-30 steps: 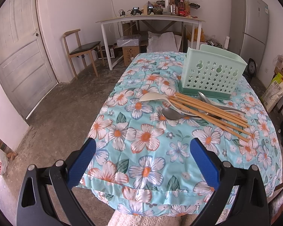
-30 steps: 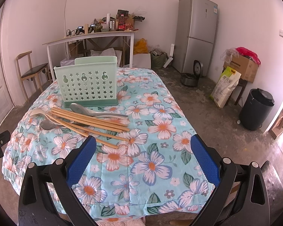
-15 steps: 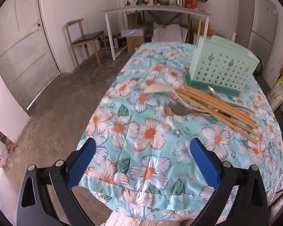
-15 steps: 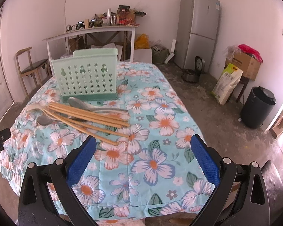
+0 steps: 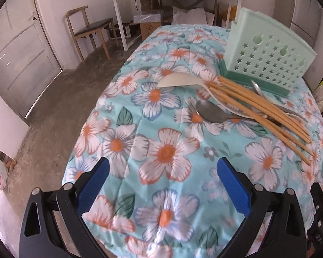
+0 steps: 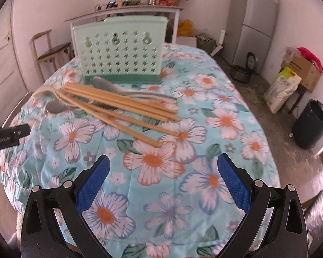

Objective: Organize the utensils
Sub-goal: 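Move both tools toward the utensils lying beside the mint-green holder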

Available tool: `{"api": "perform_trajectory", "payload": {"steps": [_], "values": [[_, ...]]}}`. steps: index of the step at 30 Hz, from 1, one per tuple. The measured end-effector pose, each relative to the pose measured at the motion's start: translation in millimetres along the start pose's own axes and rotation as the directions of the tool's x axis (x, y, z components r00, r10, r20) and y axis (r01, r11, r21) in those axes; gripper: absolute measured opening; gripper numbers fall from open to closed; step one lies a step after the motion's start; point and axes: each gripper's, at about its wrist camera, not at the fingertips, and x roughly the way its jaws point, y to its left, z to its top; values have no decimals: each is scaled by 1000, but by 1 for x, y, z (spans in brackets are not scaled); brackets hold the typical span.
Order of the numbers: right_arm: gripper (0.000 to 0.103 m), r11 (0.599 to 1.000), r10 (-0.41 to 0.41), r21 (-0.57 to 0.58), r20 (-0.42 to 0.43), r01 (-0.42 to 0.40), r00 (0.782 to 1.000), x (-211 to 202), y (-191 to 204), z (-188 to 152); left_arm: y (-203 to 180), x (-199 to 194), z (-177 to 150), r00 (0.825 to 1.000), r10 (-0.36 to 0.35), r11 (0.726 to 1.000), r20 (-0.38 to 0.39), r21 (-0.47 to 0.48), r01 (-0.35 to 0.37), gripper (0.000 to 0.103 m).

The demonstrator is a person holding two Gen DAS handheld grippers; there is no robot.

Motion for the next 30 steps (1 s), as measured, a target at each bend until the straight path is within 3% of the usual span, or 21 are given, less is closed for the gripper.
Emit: {"api": "perform_trajectory", "payload": {"steps": [8,20,30], "values": [[95,998,46,-43,-70,-49,997,35,4,-9,-7,36,4,998,-14,999,-55,30,16,98],[95,992,110,-57,-24,-111,994,36,-3,-17,-8,47,1,999,-35,997,40,69,32,98],[95,990,125,-61,-54,-128,991,36,-4,-14,-11,42,-4,999,-17,998,36,59,15,99]]}}
